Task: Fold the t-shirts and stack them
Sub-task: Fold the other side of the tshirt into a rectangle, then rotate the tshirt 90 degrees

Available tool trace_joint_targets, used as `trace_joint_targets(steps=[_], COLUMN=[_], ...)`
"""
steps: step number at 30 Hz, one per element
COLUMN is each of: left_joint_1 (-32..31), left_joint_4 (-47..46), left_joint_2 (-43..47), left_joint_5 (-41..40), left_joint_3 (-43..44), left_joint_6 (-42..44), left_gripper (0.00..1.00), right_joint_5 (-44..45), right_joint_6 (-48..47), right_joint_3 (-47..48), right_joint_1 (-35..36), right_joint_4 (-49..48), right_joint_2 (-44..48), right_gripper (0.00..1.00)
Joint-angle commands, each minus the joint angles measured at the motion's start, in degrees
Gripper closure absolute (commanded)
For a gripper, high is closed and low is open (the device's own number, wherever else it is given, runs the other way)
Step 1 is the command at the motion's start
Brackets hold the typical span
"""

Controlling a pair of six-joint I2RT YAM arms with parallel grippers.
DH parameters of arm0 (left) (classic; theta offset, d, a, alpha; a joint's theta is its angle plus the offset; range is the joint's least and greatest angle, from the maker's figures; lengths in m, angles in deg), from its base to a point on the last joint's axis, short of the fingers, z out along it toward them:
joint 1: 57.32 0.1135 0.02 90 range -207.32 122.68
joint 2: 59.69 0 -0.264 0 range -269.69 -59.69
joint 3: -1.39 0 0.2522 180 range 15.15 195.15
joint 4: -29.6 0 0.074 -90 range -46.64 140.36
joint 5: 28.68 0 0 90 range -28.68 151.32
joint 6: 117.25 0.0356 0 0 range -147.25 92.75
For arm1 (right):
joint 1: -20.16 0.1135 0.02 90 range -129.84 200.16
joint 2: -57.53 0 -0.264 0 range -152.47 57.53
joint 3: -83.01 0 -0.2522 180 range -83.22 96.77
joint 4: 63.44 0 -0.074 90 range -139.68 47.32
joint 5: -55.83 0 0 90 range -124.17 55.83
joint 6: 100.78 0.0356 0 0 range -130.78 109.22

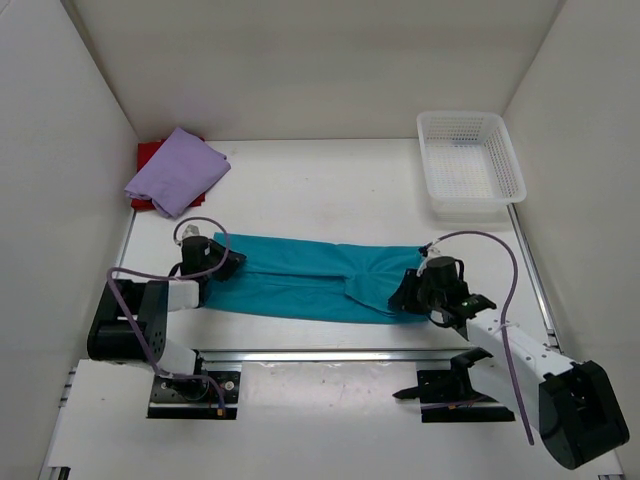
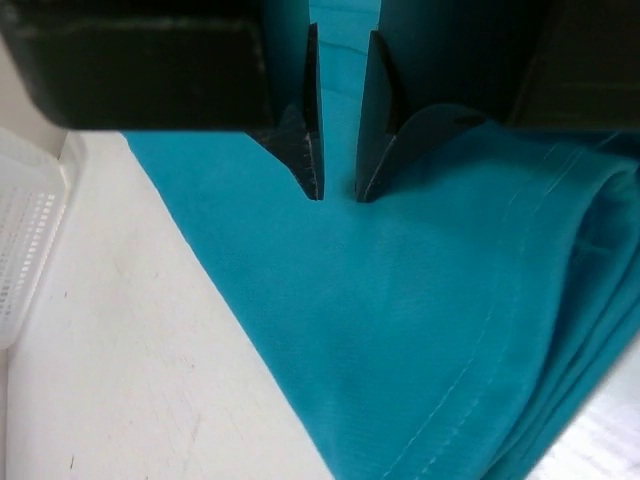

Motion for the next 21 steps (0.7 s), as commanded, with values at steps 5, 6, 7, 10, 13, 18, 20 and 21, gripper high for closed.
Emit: trace_joint_targets(steps=[5,6,7,10,13,18,20,21], left_joint_1=[-2.15,-3.90,-4.97,-7.96,-9.98,-12.88,-13.32,-13.15], left_joint_4=[0.65,0.92,1.96,5.39,5.40,7.07,6.99,7.07], left_joint_2=[13.76,15.43,15.71,15.89,16.94,20.10,21.50,22.64], left_joint_5=[-3.79,-4.23,-4.75,-2.13,1.56,5.35,5.35,5.61], left_joint_3=[-1.68,-0.54,0.34,4.12,3.60,1.41,-0.61,-1.58], left_joint_6=[-2.14,-1.88,-1.18,2.42,3.48,5.33,5.16,4.98], left_gripper=[0.69,0.67,0.68,0.67,0.67,0.67,0.67,0.66], right_joint_5=[0.21,0.75,0.58,0.58,0.40,-2.93,-3.63,-4.25], right_joint_6=[-3.59,-3.34,-3.60,-2.46,-1.41,-3.24,-4.38,-5.52], right_joint_3=[12.05,13.46,13.83,17.51,23.13,53.29,69.35,81.47], right_joint_1=[-4.42,-4.68,-4.86,-6.17,-6.35,-4.16,-3.55,-3.28], right_joint_4=[-10.58,-12.60,-13.58,-16.93,-17.81,-9.13,-1.15,4.90], right_joint_2=[-16.22,-20.35,-22.31,-32.07,-41.38,-63.23,-72.71,-79.91], right_gripper=[0.93,0.95,0.96,1.00,1.00,1.00,1.00,1.00])
